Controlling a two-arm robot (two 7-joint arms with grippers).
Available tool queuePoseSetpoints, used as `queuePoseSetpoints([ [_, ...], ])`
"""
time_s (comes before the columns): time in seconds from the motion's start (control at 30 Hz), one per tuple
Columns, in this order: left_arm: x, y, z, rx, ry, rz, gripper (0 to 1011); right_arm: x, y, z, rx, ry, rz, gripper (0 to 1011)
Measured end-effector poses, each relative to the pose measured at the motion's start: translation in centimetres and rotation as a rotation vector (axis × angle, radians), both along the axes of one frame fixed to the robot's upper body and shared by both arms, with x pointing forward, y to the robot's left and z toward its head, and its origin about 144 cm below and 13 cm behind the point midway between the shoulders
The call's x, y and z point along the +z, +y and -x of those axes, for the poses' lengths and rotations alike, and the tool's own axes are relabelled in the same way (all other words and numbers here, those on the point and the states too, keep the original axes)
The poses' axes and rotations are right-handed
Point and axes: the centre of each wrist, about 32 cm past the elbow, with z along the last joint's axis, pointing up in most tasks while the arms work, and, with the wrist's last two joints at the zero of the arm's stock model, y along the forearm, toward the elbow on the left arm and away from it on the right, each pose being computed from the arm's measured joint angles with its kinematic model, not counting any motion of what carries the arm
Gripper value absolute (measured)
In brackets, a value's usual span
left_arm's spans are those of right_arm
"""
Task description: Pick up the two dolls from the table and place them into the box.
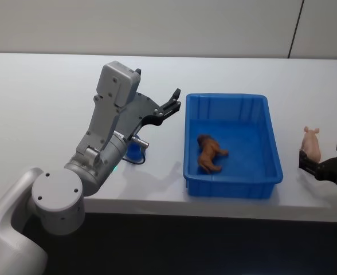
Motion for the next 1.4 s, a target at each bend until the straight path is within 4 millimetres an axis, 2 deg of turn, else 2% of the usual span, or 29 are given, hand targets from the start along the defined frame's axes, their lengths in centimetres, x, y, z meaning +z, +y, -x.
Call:
queuePoseSetpoints([
  [0.17, 0.0, 0.0, 0.0, 0.0, 0.0, 0.0, 1001, -0.5, 0.1, -0.3, -0.004, 0.012, -0.003, 1001],
  [0.33, 0.0, 0.0, 0.0, 0.0, 0.0, 0.0, 1001, -0.7, 0.1, -0.5, -0.01, 0.018, -0.005, 922],
  [0.47, 0.0, 0.0, 0.0, 0.0, 0.0, 0.0, 1001, -0.9, 0.1, -0.8, -0.018, 0.019, -0.006, 790],
  [0.57, 0.0, 0.0, 0.0, 0.0, 0.0, 0.0, 1001, -1.0, 0.1, -0.9, -0.021, 0.021, -0.007, 736],
  [0.6, 0.0, 0.0, 0.0, 0.0, 0.0, 0.0, 1001, -1.0, 0.1, -0.9, -0.024, 0.021, -0.008, 679],
  [0.67, 0.0, 0.0, 0.0, 0.0, 0.0, 0.0, 1001, -1.1, 0.0, -1.0, -0.026, 0.022, -0.009, 646],
  [0.7, 0.0, 0.0, 0.0, 0.0, 0.0, 0.0, 1001, -1.1, 0.0, -1.1, -0.028, 0.022, -0.009, 579],
  [0.8, 0.0, 0.0, 0.0, 0.0, 0.0, 0.0, 1001, -1.1, 0.0, -1.2, -0.03, 0.022, -0.011, 518],
  [0.87, 0.0, 0.0, 0.0, 0.0, 0.0, 0.0, 1001, -1.1, 0.0, -1.3, -0.031, 0.021, -0.012, 420],
  [0.93, 0.0, 0.0, 0.0, 0.0, 0.0, 0.0, 1001, -1.1, 0.0, -1.3, -0.032, 0.02, -0.013, 384],
  [1.4, 0.0, 0.0, 0.0, 0.0, 0.0, 0.0, 1001, -0.2, 0.2, -1.3, -0.013, -0.078, -0.006, 384],
])
